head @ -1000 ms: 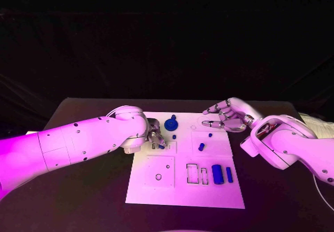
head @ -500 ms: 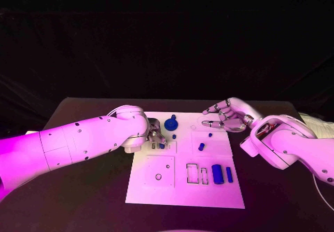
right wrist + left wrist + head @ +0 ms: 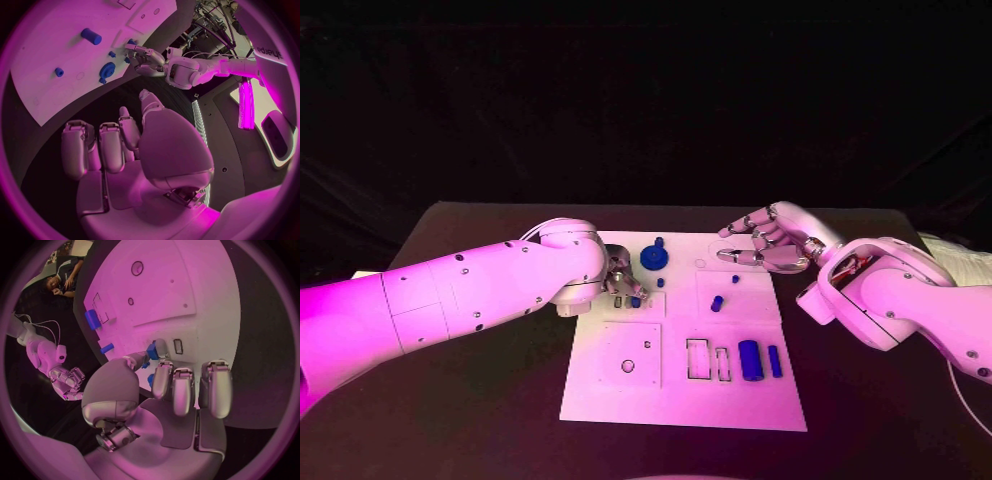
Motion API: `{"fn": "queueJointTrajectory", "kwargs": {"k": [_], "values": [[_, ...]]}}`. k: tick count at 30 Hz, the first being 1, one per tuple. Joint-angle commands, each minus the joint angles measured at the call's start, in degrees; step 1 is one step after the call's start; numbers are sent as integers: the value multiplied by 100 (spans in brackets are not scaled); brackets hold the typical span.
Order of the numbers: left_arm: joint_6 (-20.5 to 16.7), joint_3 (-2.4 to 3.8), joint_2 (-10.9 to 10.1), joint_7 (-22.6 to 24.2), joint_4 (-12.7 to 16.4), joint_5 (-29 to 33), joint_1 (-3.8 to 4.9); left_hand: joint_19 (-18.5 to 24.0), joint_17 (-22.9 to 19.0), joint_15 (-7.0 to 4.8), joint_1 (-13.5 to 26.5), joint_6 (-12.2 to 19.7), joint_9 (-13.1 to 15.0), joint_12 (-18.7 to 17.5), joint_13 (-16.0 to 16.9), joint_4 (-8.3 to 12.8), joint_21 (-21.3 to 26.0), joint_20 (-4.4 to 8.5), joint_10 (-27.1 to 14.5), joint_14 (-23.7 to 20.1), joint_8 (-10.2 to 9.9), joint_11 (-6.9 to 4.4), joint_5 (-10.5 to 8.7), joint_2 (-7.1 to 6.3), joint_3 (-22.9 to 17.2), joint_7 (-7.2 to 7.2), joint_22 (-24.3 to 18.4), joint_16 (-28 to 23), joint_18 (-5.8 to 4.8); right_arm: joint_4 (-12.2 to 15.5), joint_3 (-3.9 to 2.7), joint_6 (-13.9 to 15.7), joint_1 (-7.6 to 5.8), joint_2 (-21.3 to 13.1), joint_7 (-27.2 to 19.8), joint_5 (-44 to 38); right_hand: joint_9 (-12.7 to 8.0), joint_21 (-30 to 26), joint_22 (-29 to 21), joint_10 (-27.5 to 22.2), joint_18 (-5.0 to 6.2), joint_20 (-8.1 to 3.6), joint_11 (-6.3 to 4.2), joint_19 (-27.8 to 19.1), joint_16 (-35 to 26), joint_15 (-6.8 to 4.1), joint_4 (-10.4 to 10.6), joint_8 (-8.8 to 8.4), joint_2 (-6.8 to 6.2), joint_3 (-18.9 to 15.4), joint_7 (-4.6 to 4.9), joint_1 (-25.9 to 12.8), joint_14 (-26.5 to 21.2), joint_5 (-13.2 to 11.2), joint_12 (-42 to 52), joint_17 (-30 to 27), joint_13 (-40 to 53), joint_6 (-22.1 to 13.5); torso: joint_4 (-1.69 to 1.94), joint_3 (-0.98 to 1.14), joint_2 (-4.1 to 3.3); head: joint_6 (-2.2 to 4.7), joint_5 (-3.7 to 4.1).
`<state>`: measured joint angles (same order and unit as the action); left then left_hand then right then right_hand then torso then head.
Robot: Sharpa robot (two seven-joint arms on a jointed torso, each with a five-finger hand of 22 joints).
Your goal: Assemble the parts on the task board
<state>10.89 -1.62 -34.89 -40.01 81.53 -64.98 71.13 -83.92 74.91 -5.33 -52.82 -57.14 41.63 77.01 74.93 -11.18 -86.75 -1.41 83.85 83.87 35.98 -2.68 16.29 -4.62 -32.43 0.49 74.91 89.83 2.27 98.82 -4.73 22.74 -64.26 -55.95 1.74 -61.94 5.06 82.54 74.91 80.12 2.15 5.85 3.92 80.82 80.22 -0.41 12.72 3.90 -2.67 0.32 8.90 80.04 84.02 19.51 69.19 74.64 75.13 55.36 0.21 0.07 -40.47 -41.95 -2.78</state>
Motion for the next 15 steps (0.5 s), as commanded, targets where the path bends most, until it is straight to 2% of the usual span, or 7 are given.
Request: {"fn": "queueJointTrajectory", "kwargs": {"k": [1,11,15], "values": [[256,-39,14,-347,8,66,-55,-296,1509,-34,31,-18,-6,30,140,-3,2,47,20,613,-24,-33,-17,-9,54,21,1041,17,-96,10,1,-67,5,-1,-3,-25,7,-38,239,-19,105,-23,-45,-39,-33,-34,5,0,-24,-40,-29,56,268,35,-38,-14,34,20,-1,0,0,-9,1],[303,-39,-9,-346,40,58,-55,-305,1509,-40,4,-51,-2,66,179,-11,-6,52,42,613,-37,-42,-15,-54,262,10,1056,17,-100,11,2,-70,6,-4,-2,-25,7,-38,239,-19,105,-23,-45,-39,-33,-34,5,0,-24,-40,-29,56,268,35,-38,-14,34,20,0,-1,0,-14,2],[276,-37,-23,-345,52,43,-55,-311,1509,-42,43,-83,-3,82,198,-95,-9,54,54,613,-53,-45,-17,-63,462,6,1065,17,-102,10,2,-67,7,-5,-3,-25,7,-38,239,-19,105,-23,-45,-39,-33,-34,5,0,-24,-40,-29,56,268,35,-38,-14,34,20,0,-1,0,-11,3]]}}
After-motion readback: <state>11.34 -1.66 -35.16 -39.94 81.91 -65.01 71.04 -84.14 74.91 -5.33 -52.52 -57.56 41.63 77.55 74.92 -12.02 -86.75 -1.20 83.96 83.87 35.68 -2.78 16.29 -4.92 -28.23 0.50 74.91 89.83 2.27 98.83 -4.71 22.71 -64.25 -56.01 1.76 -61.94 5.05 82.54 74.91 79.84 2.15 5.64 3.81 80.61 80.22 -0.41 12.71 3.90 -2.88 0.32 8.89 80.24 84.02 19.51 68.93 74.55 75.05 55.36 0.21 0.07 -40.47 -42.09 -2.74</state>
